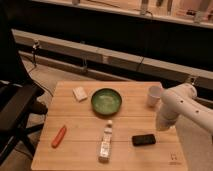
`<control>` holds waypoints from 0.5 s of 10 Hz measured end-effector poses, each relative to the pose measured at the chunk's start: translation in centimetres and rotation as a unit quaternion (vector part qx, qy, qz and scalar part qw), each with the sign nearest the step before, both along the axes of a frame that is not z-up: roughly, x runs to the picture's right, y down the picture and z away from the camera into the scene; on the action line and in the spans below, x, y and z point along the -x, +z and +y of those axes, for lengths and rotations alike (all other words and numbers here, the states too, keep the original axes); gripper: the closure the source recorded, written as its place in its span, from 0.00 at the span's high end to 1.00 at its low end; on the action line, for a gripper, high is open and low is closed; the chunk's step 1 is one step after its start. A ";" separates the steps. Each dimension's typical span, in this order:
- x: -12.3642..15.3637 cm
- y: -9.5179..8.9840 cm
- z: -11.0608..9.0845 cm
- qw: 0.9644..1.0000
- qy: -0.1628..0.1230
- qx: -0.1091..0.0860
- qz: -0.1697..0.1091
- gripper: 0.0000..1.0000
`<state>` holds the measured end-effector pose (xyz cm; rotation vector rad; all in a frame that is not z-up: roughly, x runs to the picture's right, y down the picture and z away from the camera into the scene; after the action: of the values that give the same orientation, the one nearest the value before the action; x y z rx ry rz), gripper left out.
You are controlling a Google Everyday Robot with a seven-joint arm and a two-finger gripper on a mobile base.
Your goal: Push the eraser across the table
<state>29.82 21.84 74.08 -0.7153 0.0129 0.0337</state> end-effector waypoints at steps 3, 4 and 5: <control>-0.4 1.5 2.0 1.000 -0.006 0.006 0.010 0.00; -0.7 2.1 2.8 1.000 -0.008 0.008 0.014 0.00; -0.9 2.7 3.5 1.000 -0.007 0.011 0.017 0.00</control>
<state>30.76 25.32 76.74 -0.7369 0.0499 0.0322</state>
